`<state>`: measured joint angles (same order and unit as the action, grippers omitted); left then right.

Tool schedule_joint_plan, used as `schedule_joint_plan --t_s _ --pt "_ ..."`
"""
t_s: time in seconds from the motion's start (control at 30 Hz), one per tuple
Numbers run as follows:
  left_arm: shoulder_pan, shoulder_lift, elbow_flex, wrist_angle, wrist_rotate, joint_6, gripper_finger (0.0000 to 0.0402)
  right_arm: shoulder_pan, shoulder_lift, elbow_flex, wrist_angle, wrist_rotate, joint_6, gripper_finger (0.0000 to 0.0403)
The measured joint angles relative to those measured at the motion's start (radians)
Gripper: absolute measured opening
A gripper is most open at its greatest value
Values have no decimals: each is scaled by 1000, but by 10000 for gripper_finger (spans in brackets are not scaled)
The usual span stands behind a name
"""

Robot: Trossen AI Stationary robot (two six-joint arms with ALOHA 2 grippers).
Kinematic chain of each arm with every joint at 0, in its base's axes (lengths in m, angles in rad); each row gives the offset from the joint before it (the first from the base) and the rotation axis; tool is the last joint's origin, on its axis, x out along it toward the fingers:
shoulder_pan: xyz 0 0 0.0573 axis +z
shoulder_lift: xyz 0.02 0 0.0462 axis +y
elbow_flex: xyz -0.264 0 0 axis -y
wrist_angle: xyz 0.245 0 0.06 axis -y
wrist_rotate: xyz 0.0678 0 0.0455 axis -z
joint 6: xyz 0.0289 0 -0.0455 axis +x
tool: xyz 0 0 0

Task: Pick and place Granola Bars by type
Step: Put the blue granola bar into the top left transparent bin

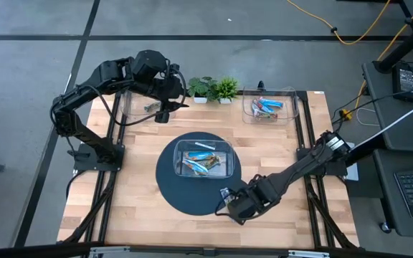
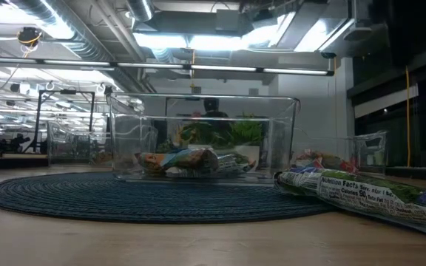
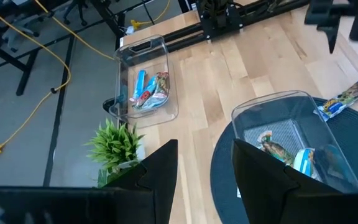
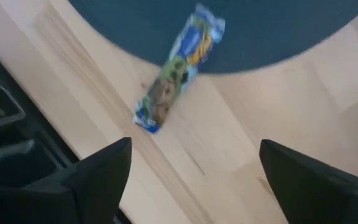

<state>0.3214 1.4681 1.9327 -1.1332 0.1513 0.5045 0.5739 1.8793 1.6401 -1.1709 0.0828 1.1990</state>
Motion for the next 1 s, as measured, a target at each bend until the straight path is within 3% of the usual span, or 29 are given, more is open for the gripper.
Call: schedule_joint_plan --t_s 0.2,0.5,0.63,1.0 --pt "0 0 0 0 0 -40 143 13 0 -135 129 -16 10 347" --pt "0 0 0 7 0 -64 143 11 0 -294 587 6 164 347" --pt "0 0 0 7 0 -92 143 4 31 -304 574 47 210 347" --pt "0 0 0 6 0 -129 143 -25 123 -304 553 20 260 347"
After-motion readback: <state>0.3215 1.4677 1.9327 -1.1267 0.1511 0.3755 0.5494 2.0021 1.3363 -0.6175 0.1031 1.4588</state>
